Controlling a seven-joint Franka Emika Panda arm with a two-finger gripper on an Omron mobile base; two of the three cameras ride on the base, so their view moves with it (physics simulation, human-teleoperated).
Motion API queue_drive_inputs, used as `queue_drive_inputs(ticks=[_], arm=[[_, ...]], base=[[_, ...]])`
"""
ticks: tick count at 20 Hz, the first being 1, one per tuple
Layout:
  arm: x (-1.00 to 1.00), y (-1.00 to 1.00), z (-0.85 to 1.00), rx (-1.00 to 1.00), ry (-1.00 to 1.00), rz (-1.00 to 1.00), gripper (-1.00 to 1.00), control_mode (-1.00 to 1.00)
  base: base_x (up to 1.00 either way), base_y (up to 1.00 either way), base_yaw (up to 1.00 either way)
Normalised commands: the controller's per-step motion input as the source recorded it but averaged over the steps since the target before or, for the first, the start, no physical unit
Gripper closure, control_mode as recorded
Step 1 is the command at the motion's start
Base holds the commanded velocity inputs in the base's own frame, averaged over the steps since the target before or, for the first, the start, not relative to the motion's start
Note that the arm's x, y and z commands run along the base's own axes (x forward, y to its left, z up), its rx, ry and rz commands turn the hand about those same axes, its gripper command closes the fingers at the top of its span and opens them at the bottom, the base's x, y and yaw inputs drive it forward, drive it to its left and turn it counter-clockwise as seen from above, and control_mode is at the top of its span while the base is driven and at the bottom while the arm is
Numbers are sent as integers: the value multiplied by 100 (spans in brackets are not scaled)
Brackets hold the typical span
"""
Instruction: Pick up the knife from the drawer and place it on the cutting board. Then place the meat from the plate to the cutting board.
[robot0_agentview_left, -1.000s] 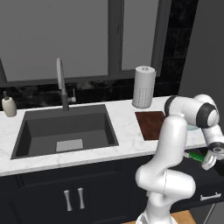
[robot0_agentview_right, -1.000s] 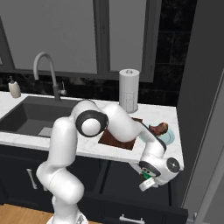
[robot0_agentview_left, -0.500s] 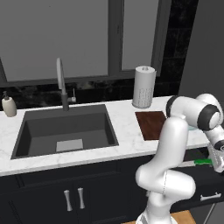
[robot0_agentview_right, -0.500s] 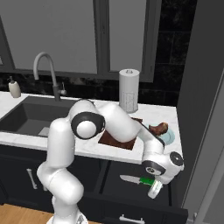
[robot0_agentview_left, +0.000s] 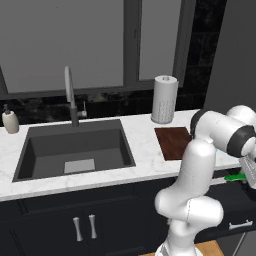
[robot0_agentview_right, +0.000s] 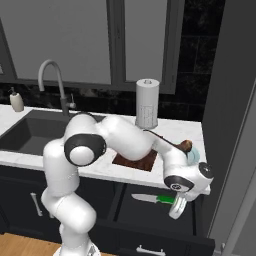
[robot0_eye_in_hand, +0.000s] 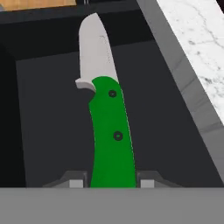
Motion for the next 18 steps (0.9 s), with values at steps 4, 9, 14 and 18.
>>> queue_drive_inputs(ticks=[4, 9, 14, 18], arm=[[9, 57, 9, 8, -12, -27, 100, -100], [48, 66, 45, -3, -19, -17, 100, -100], [74, 30, 70, -4, -3, 0, 100, -100], [79, 6, 35, 0, 8, -1, 100, -100]], base=[[0, 0, 0], [0, 0, 0], [0, 0, 0], [0, 0, 0]])
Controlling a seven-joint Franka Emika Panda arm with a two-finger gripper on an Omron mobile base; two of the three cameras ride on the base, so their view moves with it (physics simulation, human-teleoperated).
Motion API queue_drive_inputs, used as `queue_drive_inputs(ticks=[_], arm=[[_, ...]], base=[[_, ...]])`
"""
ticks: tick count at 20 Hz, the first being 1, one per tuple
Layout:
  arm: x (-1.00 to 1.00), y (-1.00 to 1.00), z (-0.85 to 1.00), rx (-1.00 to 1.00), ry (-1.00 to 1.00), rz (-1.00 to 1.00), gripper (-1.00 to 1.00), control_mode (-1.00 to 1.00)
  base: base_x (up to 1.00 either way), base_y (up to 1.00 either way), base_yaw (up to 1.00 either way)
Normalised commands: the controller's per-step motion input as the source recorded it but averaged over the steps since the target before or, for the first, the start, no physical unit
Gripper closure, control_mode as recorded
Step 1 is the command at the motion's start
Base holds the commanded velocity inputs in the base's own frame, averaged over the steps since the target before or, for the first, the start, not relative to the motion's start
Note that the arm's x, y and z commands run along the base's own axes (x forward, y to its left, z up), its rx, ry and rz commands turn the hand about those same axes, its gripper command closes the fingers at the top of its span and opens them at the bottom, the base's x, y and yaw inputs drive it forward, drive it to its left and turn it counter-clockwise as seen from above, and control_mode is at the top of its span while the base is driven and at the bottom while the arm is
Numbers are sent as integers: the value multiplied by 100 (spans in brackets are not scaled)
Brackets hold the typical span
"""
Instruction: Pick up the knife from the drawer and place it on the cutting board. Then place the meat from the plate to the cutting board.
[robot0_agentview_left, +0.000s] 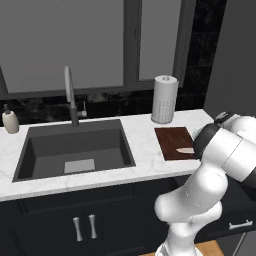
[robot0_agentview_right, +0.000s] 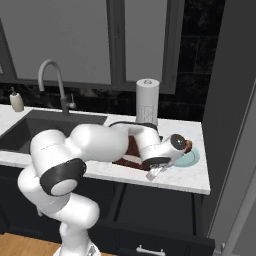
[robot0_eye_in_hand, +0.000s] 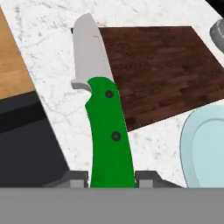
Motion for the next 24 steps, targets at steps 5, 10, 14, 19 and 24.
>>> queue_drive_inputs(ticks=[5, 10, 14, 19, 24], arm=[[74, 20, 0, 1, 3, -21, 100, -100], [34, 74, 0, 11, 0, -46, 100, -100], [29, 72, 0, 13, 0, -41, 100, -100], [22, 41, 0, 8, 0, -41, 100, -100], [5, 4, 0, 4, 3, -29, 100, -100]], base=[[0, 0, 0], [0, 0, 0], [0, 0, 0], [0, 0, 0], [0, 0, 0]])
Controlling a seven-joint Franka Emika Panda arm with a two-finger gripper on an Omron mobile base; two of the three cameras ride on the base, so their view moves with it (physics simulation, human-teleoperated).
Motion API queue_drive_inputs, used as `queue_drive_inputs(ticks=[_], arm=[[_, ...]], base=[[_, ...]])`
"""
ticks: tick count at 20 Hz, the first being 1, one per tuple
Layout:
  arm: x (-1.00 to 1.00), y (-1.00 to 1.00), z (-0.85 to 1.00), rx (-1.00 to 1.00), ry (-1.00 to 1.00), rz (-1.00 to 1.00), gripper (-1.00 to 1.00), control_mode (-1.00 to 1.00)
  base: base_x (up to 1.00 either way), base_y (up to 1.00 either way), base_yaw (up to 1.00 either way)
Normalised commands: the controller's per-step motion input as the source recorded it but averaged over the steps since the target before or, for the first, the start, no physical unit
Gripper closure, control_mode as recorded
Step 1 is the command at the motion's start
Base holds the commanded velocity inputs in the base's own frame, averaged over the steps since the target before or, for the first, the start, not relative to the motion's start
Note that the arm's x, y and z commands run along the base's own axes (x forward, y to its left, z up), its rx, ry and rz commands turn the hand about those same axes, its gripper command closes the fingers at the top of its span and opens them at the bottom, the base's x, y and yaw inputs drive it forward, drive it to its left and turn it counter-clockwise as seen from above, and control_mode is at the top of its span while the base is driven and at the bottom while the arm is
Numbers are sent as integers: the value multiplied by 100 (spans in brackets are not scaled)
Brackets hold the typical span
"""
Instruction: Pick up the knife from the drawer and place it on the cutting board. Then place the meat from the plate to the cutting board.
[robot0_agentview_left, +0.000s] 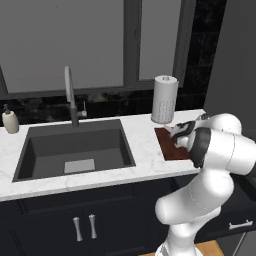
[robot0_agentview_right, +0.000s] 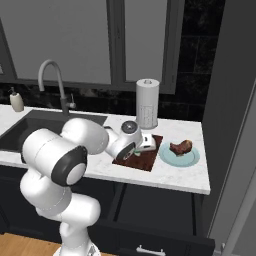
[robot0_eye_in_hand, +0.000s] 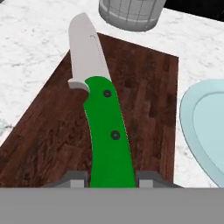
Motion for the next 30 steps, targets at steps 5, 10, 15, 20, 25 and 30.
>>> queue_drive_inputs(ticks=[5, 10, 15, 20, 25, 30], arm=[[11, 6, -1, 1, 6, -12, 100, -100], [17, 24, -11, 0, 4, 0, 100, -100], [0, 30, -6, 2, 0, 0, 100, -100], [3, 3, -17, 5, 0, 0, 100, -100], [4, 0, -44, 7, 0, -3, 100, -100], [23, 0, -32, 9, 1, 0, -100, -100]], base=[[0, 0, 0], [0, 0, 0], [0, 0, 0], [0, 0, 0], [0, 0, 0], [0, 0, 0]])
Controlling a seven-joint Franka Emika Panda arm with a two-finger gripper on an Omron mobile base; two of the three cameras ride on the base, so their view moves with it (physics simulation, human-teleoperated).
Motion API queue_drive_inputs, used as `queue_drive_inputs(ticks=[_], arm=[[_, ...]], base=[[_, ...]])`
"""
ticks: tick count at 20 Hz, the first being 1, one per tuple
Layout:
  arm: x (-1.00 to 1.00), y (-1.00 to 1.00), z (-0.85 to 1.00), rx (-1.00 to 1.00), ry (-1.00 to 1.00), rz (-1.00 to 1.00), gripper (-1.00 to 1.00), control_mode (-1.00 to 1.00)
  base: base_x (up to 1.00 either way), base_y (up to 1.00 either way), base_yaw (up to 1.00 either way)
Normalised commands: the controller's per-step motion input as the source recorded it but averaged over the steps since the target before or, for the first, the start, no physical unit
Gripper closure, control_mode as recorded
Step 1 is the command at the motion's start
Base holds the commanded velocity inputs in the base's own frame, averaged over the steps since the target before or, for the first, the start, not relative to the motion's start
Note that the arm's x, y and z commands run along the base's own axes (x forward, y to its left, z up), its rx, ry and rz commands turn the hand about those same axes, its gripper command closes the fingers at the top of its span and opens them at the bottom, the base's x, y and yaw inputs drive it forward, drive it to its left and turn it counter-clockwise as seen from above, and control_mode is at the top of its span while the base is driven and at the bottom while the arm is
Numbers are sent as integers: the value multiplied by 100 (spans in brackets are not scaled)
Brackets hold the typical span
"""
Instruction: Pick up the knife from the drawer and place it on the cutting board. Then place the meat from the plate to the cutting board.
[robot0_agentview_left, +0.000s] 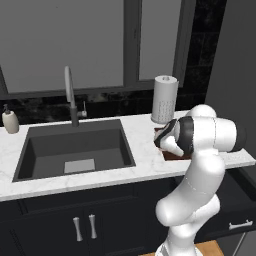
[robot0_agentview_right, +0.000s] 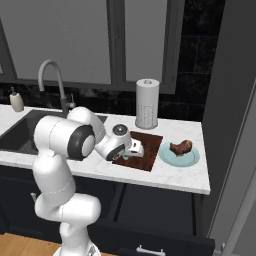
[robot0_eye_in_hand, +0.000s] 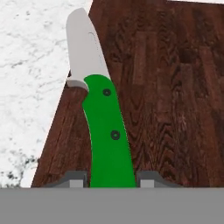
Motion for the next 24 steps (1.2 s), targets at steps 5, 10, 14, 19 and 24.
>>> queue_drive_inputs(ticks=[5, 10, 14, 19, 24], arm=[[0, -2, 5, 1, 0, -2, -100, -100], [0, -19, 40, 0, 0, 0, -100, -100], [0, -21, 98, 0, 0, 0, -100, -100], [0, -16, 100, 1, 1, 0, -100, -100], [6, -8, 100, 11, 7, 0, -100, -100]], base=[[0, 0, 0], [0, 0, 0], [0, 0, 0], [0, 0, 0], [0, 0, 0]])
